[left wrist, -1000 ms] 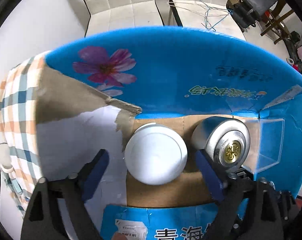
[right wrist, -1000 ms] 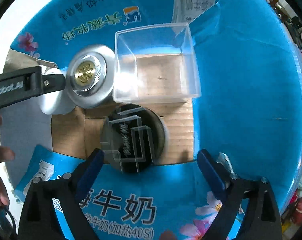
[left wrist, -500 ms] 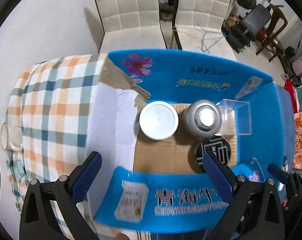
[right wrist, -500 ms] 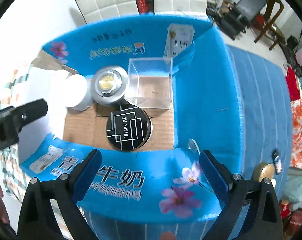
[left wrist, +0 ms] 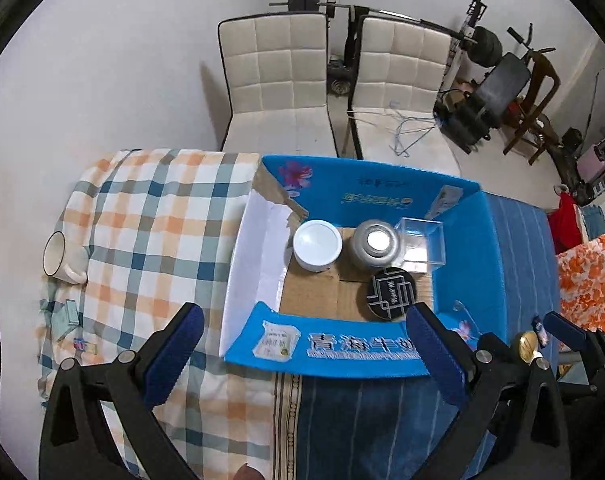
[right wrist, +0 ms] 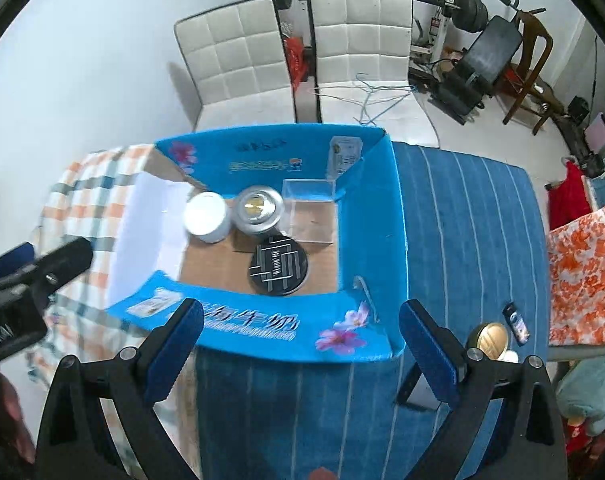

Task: Organize rigid objects
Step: 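Withdraw both tools from the blue box toward the gold tin and power bank, then grasp the grey power bank with the left tool while the right tool grasps the white earbud case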

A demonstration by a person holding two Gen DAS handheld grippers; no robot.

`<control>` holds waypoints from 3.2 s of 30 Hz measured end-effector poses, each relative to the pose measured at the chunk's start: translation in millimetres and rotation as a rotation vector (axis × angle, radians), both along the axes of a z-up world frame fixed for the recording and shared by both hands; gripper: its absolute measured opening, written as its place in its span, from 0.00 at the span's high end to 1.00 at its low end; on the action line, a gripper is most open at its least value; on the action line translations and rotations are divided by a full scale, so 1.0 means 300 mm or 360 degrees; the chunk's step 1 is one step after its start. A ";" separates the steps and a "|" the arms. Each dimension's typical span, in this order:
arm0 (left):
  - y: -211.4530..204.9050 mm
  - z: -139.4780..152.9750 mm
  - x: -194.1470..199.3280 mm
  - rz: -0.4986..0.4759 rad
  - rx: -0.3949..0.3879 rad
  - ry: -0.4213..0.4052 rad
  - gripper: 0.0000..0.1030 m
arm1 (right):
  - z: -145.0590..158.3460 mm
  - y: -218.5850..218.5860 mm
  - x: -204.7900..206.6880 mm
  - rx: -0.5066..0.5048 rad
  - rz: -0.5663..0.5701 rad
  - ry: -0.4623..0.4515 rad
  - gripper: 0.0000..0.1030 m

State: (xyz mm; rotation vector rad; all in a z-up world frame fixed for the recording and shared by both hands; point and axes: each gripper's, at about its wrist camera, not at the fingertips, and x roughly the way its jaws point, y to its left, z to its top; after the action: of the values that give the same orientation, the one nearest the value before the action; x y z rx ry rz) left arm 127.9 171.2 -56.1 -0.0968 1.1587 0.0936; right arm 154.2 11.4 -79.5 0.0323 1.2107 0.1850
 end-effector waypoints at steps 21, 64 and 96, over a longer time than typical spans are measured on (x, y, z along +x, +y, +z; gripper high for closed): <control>-0.198 0.110 -0.172 -0.0082 -0.0086 -0.0061 0.00 | 0.145 -0.313 -0.199 0.0104 -0.0066 -0.0046 0.03; -1.110 -0.711 -0.104 -0.0562 -0.0075 0.0654 0.51 | -0.748 -1.069 -0.198 -0.0105 -0.0518 0.0529 0.53; -0.904 -0.261 -0.199 -0.0540 -0.0349 0.0224 0.51 | -0.263 -0.880 -0.308 0.0045 -0.0380 0.0154 0.53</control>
State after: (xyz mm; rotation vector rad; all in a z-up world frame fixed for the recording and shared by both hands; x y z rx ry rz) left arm 68.0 -100.0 -134.4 -0.0868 1.3080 -0.3322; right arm 61.9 -252.6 -158.4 0.2118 1.2894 -0.0089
